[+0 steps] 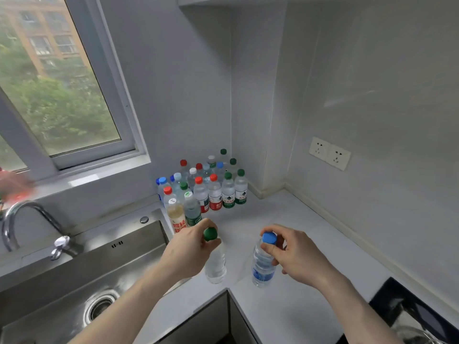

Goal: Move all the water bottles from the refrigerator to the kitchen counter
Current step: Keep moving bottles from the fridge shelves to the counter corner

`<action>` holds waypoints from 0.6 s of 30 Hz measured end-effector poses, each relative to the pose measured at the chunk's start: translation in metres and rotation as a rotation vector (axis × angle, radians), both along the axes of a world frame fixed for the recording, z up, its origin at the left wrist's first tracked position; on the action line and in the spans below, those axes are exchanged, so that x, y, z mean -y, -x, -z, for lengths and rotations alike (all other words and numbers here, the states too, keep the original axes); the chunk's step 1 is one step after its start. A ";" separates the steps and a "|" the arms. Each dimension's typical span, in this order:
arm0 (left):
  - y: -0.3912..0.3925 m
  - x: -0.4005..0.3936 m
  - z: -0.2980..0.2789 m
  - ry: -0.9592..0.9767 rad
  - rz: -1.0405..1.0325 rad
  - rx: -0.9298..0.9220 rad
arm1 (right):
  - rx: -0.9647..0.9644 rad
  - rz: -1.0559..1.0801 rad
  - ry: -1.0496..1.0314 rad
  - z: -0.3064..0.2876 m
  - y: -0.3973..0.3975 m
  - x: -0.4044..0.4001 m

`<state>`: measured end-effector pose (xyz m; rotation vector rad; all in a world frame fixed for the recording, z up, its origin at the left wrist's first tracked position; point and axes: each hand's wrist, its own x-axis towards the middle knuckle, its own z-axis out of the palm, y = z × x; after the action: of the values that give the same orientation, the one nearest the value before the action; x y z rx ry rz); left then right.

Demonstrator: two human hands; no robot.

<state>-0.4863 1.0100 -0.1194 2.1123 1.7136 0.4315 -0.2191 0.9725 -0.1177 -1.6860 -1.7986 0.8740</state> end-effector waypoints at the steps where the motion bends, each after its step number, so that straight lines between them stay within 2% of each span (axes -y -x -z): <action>1: 0.000 -0.010 0.002 0.000 0.008 -0.016 | 0.001 0.006 0.007 0.002 0.001 -0.008; 11: 0.008 -0.163 0.037 0.086 0.169 -0.287 | 0.036 0.065 0.080 0.040 0.033 -0.130; 18: 0.004 -0.234 0.067 0.041 0.263 -0.449 | 0.083 0.087 0.110 0.062 0.050 -0.191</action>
<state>-0.4908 1.2443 -0.1863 2.4943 1.6034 -0.1658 -0.2692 1.1635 -0.1796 -1.8805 -1.7447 0.8911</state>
